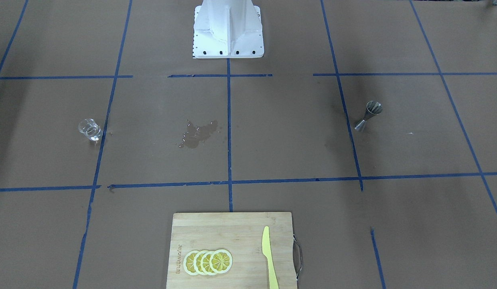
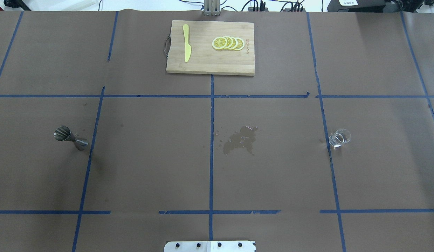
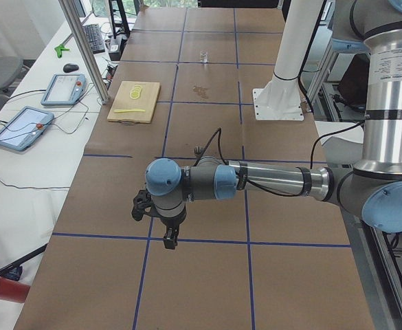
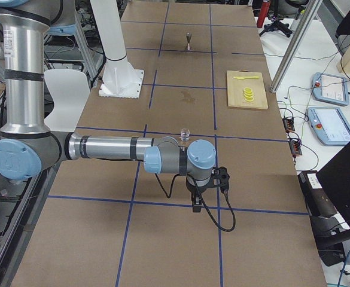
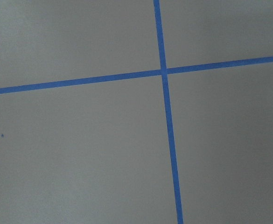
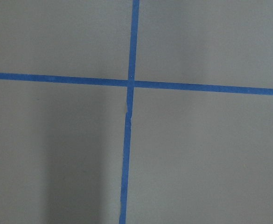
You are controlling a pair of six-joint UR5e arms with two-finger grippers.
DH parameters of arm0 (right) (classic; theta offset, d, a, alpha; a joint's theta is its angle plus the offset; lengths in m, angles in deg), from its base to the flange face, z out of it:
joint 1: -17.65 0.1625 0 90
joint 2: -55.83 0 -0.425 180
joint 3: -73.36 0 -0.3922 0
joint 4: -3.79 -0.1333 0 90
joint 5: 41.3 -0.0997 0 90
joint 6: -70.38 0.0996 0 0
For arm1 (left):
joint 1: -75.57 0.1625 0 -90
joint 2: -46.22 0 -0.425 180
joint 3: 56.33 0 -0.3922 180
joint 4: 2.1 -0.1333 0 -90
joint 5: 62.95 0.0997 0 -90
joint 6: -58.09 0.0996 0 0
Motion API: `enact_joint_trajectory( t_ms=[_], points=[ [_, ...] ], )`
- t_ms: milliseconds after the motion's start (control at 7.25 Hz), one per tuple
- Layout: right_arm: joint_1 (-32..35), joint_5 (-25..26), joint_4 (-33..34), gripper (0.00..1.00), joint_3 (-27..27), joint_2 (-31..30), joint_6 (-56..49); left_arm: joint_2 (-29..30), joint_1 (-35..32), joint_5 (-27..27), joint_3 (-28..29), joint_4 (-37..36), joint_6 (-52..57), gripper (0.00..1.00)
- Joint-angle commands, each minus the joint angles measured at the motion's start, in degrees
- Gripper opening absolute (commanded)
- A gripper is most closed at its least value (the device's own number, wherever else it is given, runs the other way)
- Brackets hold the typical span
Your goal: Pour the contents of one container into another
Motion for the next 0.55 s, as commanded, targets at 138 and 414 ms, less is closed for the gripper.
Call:
enact_joint_trajectory(
  t_ms=[138, 414],
  points=[
    [0.0, -0.01, 0.06, 1.0, 0.0, -0.09, -0.13, -0.12, 0.05, -0.62, 0.02, 3.34, 0.1, 1.0],
    [-2.19, -0.18, -0.2, 1.0, -1.23, -0.09, -0.13, -0.03, 0.31, -1.94, -0.25, 7.12, 0.1, 1.0]
  ],
)
